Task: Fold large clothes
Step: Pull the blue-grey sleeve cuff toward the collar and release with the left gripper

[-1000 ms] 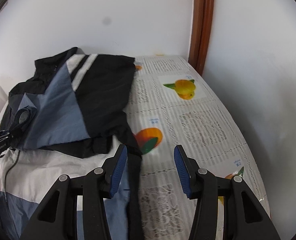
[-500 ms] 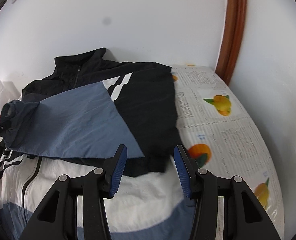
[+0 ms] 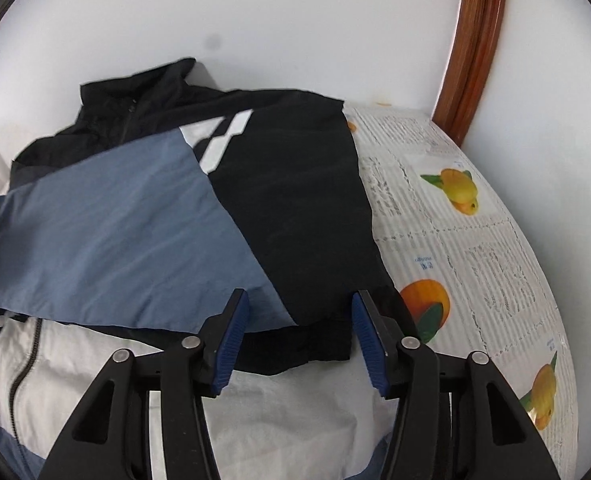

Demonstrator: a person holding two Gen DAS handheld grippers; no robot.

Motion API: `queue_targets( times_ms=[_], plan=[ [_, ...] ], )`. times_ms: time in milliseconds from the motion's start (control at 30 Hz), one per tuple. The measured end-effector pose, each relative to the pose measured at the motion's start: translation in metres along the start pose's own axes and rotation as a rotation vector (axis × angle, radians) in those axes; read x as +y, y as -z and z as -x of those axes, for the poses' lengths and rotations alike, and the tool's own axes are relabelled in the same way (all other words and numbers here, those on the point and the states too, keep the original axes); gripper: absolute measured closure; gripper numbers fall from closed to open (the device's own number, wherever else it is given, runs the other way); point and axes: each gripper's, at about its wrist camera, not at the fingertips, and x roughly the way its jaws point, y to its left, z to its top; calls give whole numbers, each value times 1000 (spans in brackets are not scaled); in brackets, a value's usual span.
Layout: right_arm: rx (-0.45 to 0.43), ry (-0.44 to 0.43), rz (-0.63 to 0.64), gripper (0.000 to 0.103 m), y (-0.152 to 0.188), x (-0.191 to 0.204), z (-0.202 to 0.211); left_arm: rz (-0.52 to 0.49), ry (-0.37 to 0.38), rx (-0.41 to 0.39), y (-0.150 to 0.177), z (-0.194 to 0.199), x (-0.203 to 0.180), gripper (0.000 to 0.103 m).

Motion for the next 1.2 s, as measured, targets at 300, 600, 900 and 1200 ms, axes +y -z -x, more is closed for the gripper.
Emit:
queue_targets(
  times_ms=[300, 600, 900, 1200],
  plan=[
    [-28, 56, 6, 49, 4, -8, 22, 16, -28, -24, 5, 19, 14, 84],
    [-67, 71, -4, 49, 24, -15, 60, 14, -25, -61, 22, 55, 27, 84],
    [-25, 32, -28, 49, 62, -29, 92, -3, 7, -81, 59, 93, 40, 84],
    [6, 37, -75, 49, 116, -57, 109, -12, 37, -56, 104, 119, 58, 72]
  ],
)
